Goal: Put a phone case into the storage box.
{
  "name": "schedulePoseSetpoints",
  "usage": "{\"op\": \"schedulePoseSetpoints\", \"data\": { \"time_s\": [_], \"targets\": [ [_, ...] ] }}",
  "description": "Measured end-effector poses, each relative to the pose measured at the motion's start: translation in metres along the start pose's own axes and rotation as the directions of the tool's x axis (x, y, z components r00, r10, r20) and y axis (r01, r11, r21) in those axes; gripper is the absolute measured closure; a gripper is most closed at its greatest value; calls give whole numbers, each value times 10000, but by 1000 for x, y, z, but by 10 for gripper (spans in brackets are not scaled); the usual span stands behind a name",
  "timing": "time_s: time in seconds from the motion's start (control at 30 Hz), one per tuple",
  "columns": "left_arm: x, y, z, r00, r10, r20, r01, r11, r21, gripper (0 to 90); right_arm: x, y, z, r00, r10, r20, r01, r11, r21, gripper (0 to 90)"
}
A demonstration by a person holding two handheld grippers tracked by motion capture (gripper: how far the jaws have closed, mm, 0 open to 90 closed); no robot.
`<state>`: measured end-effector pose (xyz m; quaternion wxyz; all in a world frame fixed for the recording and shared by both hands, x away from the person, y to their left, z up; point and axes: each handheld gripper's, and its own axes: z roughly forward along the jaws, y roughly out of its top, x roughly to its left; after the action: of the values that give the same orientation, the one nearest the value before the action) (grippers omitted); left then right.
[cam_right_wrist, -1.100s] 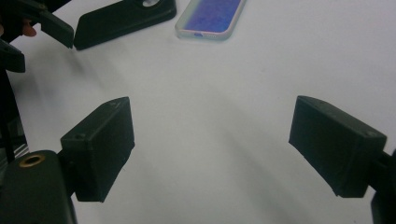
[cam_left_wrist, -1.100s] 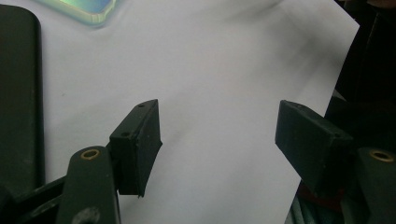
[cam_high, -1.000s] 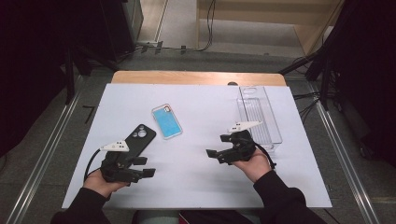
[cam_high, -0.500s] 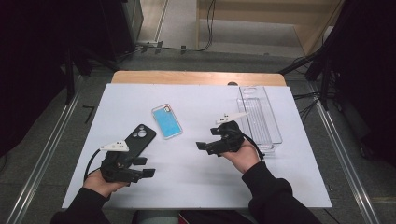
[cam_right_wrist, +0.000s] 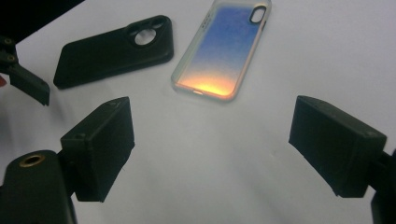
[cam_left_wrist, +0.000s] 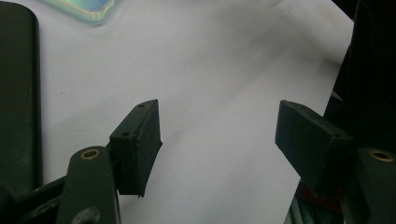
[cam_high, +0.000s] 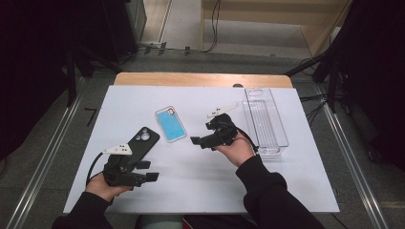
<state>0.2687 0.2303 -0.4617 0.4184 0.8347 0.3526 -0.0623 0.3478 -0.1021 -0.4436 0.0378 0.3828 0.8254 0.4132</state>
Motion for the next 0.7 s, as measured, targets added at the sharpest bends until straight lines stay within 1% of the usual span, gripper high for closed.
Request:
{"op": "schedulePoseSetpoints", "data": {
  "time_s": [0.03, 0.17, 0.23, 0.33, 0.37, 0.4, 0.43, 0.47, 0.53, 0.57, 0.6, 0.63, 0.67, 0.7],
  "targets": [
    [0, 0, 0, 10000, -1, -3, 1, 10000, 1, 315, 0, 5, 4, 10000, 10, 10, -10, 10000, 22, 124],
    [0, 0, 0, 10000, 12, 14, -12, 10000, 6, 315, 1, 15, 13, 10000, 8, -22, -8, 10000, 62, 124],
    [0, 0, 0, 10000, -2, 10, 2, 10000, -12, 315, 1, 20, 18, 10000, 23, 96, -23, 10000, 75, 124],
    [0, 0, -1, 10000, -6, 10, 6, 10000, -13, 315, 1, 26, 25, 9999, 47, 111, -48, 9999, 95, 124],
    [0, 0, -1, 10000, -6, 16, 6, 10000, -21, 314, 2, 27, 28, 9998, -10, 196, 8, 9999, 144, 123],
    [0, 0, 0, 10000, -12, 26, 12, 10000, -30, 315, 2, 27, 28, 9998, -10, 196, 8, 9999, 144, 123],
    [0, 0, -1, 10000, -10, 26, 10, 10000, -29, 315, 3, 30, 33, 9998, -5, 221, -1, 9997, 231, 123],
    [0, 0, -1, 10000, -7, 30, 7, 10000, -34, 315, 3, 31, 36, 9997, -32, 229, 27, 9998, 201, 124],
    [0, 0, -1, 10000, -6, 41, 7, 10000, -40, 315, 4, 32, 39, 9998, -27, 211, 22, 9997, 223, 123],
    [0, 0, -1, 10000, -5, 38, 5, 10000, -36, 315, 4, 34, 44, 9998, 12, 175, -16, 9997, 233, 123],
    [0, 0, -1, 10000, -6, 42, 6, 10000, -34, 315, 4, 34, 44, 9998, 12, 175, -16, 9997, 233, 123],
    [0, 0, -1, 10000, 0, 48, 1, 10000, -39, 315, 3, 36, 49, 9998, 99, 144, -103, 9996, 271, 123],
    [0, 0, -1, 10000, -2, 46, 2, 10000, -39, 315, 3, 36, 49, 9998, 99, 144, -103, 9996, 271, 123],
    [0, 0, -1, 10000, -7, 51, 7, 10000, -28, 314, 2, 38, 53, 9998, 161, 134, -165, 9994, 290, 123]
  ]
}}
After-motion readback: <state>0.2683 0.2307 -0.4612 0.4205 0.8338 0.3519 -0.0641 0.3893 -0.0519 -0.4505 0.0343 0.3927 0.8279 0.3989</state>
